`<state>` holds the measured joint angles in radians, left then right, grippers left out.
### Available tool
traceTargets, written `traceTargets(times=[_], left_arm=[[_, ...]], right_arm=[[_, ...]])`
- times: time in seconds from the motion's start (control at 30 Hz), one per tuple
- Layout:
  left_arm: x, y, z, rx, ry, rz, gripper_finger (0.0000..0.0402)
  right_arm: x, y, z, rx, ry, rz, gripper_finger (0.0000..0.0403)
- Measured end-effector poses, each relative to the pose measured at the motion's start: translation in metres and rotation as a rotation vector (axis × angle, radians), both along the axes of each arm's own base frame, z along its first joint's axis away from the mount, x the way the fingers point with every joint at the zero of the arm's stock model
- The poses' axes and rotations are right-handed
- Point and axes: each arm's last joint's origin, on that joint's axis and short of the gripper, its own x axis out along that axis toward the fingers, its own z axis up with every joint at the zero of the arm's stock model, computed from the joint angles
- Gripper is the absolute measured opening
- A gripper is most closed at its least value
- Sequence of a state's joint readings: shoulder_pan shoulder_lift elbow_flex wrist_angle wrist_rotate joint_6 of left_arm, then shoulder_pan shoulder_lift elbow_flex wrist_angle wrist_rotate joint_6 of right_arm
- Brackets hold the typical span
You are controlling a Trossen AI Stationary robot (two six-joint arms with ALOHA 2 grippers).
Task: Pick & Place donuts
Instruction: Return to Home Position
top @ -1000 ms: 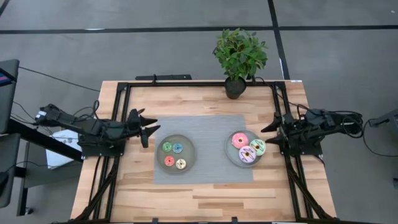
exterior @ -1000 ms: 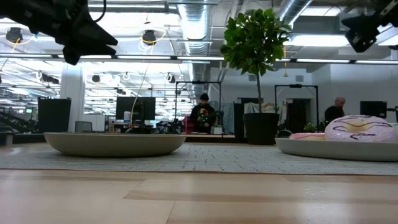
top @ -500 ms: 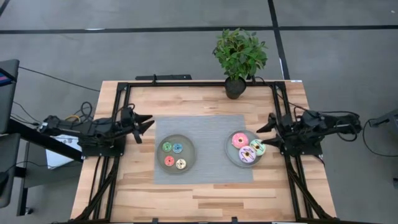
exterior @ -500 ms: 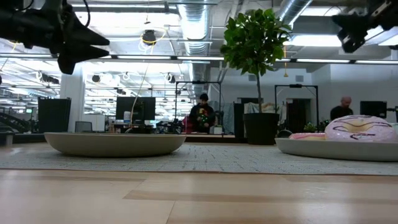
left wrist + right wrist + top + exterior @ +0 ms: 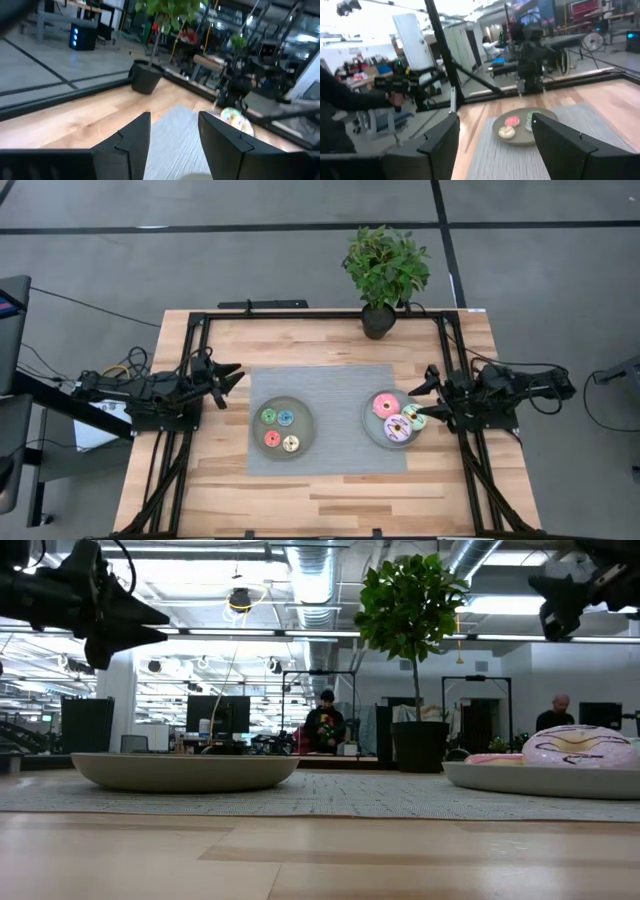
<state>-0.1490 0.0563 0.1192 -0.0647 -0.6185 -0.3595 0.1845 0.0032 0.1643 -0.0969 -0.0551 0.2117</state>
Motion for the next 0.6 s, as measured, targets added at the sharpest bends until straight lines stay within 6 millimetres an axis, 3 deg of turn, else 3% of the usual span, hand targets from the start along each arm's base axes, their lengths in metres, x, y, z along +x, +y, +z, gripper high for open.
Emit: traceTargets(times=[0.3, 0.6], left_arm=[[0.002, 0.0, -0.012, -0.007, -0.032, 0.015, 0.0157], [0.006, -0.001, -0.024, -0.015, 0.122, -0.006, 0.0157]], right_arm=[[0.0, -0.004, 0.0, -0.034, -0.003, 0.012, 0.0237], [0.001, -0.012, -0.007, -0.038, 0.081, -0.09, 0.0237]])
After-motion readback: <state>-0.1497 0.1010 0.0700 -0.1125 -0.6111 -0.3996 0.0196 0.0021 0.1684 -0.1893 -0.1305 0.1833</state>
